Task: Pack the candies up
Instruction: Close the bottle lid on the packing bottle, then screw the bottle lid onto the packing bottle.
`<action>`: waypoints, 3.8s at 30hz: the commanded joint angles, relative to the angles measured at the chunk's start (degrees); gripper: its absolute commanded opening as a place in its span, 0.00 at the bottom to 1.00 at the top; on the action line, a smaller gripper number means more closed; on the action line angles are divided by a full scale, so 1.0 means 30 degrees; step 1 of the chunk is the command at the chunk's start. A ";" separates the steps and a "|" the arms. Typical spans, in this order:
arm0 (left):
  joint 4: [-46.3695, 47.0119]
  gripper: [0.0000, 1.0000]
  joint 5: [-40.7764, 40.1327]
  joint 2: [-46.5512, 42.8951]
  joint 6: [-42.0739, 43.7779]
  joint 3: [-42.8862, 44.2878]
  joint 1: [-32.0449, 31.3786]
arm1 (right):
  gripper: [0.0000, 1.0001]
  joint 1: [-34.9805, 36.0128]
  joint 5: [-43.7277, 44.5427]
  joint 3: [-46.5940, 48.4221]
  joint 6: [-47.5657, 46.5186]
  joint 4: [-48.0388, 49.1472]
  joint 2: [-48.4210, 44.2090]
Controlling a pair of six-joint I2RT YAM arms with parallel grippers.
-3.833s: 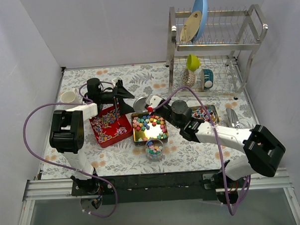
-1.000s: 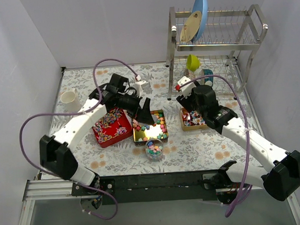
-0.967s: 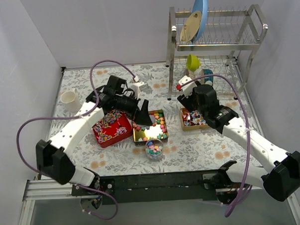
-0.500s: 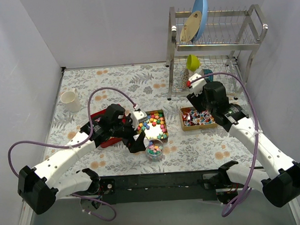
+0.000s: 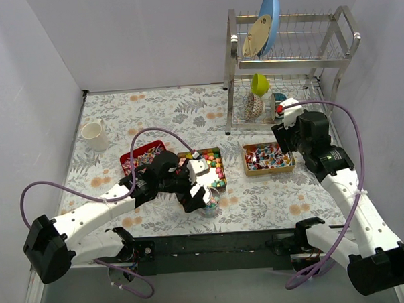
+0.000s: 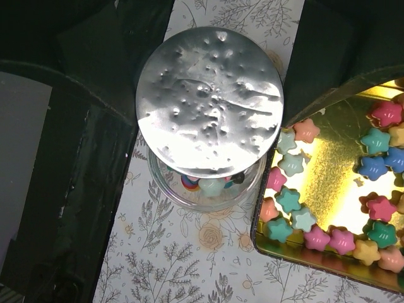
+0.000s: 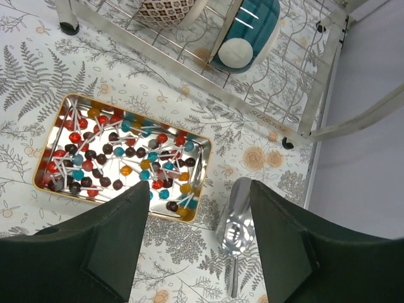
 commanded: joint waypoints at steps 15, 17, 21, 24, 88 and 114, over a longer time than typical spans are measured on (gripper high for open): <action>0.5208 0.77 -0.1840 0.1489 -0.1124 -0.1803 -0.1903 | 0.72 -0.1857 -0.2387 -0.1490 0.0973 -0.0395 -0.1322; 0.5267 0.77 -0.1810 0.1607 -0.1124 -0.1745 -0.2020 | 0.72 -0.1886 -0.2447 -0.1577 0.1002 -0.0366 -0.1322; 0.5004 0.78 -0.1781 0.1461 -0.1211 -0.1686 -0.2225 | 0.72 -0.1974 -0.2797 -0.1724 0.1032 -0.0249 -0.1293; 0.4828 0.78 -0.1781 0.1432 -0.1182 -0.1744 -0.2284 | 0.72 -0.2003 -0.3060 -0.1841 0.1149 -0.0161 -0.1205; 3.7278 0.98 -0.3511 1.0945 -0.1241 -1.3726 -0.3895 | 0.73 0.5082 -1.4458 0.5193 -0.7815 -0.6197 0.6823; 4.1274 0.00 -0.3450 1.4791 -0.1447 -1.3024 -0.3983 | 0.49 1.1794 -1.5985 0.1533 -0.7289 -0.2975 0.8990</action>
